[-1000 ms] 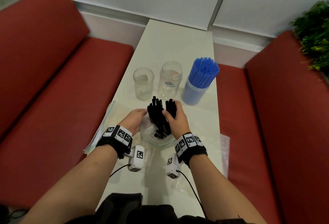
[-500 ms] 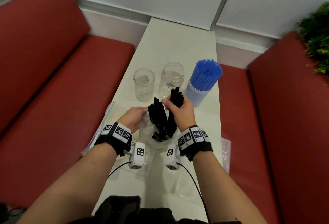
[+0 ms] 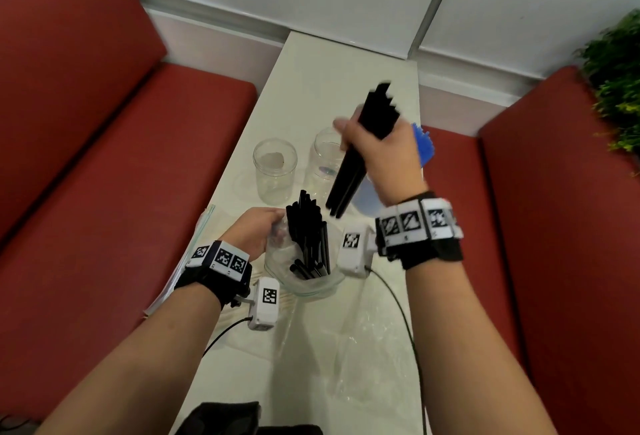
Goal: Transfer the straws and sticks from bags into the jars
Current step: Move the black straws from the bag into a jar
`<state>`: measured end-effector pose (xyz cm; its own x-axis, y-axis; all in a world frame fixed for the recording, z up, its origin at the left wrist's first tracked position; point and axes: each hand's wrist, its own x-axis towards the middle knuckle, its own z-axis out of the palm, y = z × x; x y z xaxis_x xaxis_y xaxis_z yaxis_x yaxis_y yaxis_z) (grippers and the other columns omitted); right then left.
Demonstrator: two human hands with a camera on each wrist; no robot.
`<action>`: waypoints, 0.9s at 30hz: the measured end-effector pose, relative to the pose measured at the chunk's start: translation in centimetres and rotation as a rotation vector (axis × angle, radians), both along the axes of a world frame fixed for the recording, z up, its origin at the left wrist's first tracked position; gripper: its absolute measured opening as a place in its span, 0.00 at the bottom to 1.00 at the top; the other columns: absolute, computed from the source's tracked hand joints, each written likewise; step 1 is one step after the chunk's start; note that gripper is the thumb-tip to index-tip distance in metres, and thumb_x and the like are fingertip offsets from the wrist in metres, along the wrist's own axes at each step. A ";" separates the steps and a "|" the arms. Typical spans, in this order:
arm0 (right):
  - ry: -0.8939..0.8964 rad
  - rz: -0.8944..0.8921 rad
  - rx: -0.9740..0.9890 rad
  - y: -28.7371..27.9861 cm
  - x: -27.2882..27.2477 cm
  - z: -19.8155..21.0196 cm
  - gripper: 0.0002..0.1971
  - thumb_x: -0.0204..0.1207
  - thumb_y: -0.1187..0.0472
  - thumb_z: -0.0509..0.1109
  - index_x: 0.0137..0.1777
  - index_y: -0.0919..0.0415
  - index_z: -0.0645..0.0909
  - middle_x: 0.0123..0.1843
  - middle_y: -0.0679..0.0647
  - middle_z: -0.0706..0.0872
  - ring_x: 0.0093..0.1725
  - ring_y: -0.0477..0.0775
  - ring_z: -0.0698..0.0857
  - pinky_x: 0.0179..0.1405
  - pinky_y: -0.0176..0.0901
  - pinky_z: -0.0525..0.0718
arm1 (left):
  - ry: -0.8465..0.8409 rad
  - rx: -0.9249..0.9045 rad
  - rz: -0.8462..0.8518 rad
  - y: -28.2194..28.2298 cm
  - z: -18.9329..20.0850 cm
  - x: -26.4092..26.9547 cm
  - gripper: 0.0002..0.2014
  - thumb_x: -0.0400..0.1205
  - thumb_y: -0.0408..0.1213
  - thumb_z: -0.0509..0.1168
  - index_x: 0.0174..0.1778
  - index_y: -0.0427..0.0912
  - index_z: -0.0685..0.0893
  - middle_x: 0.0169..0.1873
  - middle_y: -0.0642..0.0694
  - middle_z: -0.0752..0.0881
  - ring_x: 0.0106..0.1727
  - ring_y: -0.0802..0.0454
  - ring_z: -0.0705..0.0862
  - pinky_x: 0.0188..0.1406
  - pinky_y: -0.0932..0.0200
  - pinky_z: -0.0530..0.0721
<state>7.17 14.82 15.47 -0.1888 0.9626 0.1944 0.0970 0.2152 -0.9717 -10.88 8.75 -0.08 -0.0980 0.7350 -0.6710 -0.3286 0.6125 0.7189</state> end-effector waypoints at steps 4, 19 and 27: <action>0.131 -0.107 0.233 4.9 -1.2 4.3 0.14 0.75 0.60 0.79 0.46 0.70 0.80 0.34 0.55 0.83 0.33 0.48 0.83 0.42 0.40 0.82 | -0.005 0.008 -0.026 0.4 -0.2 -0.2 0.12 0.91 0.29 0.58 0.62 0.27 0.83 0.35 0.40 0.79 0.28 0.51 0.77 0.21 0.63 0.79; -0.007 -0.237 -0.104 14.4 -5.4 -11.0 0.11 0.73 0.63 0.79 0.42 0.56 0.76 0.37 0.50 0.84 0.37 0.51 0.84 0.47 0.46 0.85 | -0.062 0.031 -0.034 1.3 0.1 0.4 0.15 0.90 0.24 0.56 0.67 0.19 0.81 0.21 0.51 0.86 0.21 0.62 0.83 0.22 0.70 0.79; -0.073 -0.173 -0.119 14.0 -4.8 -13.0 0.13 0.71 0.71 0.75 0.48 0.55 0.78 0.33 0.49 0.82 0.32 0.46 0.78 0.39 0.39 0.81 | -0.047 0.005 -0.021 1.8 -0.6 0.3 0.15 0.90 0.26 0.57 0.67 0.22 0.82 0.22 0.51 0.86 0.20 0.62 0.82 0.20 0.69 0.78</action>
